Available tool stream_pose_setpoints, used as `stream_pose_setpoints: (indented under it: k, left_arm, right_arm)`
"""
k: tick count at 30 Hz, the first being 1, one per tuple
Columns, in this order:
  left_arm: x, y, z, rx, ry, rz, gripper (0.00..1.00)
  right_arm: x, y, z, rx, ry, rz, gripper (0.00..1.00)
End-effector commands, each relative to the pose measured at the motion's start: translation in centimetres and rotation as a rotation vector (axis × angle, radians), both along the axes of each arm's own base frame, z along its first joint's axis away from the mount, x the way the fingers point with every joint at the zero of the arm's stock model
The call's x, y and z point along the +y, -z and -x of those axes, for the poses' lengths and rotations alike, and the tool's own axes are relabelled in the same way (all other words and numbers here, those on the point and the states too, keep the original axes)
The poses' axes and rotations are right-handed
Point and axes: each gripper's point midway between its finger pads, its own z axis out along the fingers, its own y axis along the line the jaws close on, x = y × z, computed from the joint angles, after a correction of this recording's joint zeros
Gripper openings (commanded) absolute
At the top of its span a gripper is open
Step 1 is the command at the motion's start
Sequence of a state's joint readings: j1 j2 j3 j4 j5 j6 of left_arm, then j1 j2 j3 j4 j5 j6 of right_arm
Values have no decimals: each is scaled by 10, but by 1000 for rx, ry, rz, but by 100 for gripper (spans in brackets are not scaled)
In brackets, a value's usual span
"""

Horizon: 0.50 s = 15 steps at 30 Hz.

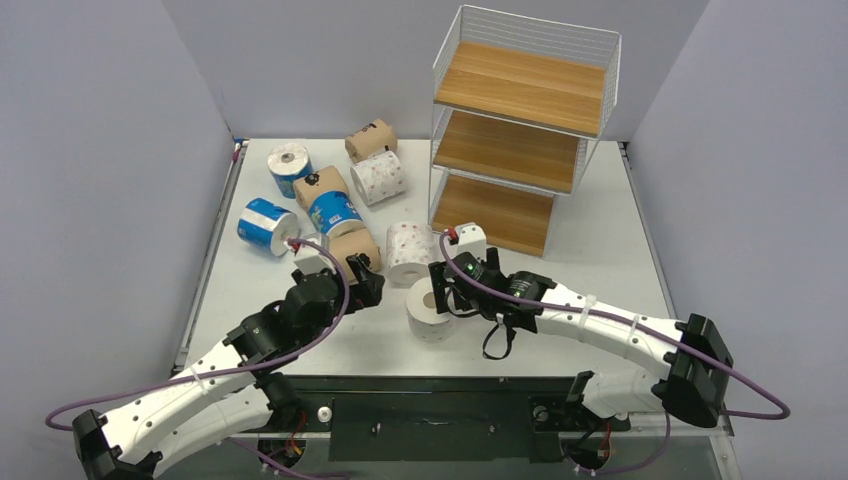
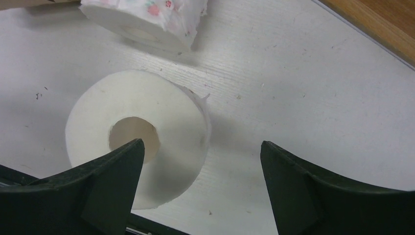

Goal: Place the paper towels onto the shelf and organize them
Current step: Pick up the paper towel from the center of the board.

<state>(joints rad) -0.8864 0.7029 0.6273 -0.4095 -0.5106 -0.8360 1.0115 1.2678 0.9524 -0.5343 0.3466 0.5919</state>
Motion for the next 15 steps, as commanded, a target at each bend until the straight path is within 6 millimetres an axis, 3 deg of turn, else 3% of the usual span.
stream_pose_setpoints:
  k: [1,15]
  left_arm:
    - [-7,-7,-4,-19,1,58,96]
    - [-10,3,-1,2,7,81,96]
  right_arm:
    - [5,-2,-3,3,14,-10,83]
    - [17,18,-2,101,2,-86,67]
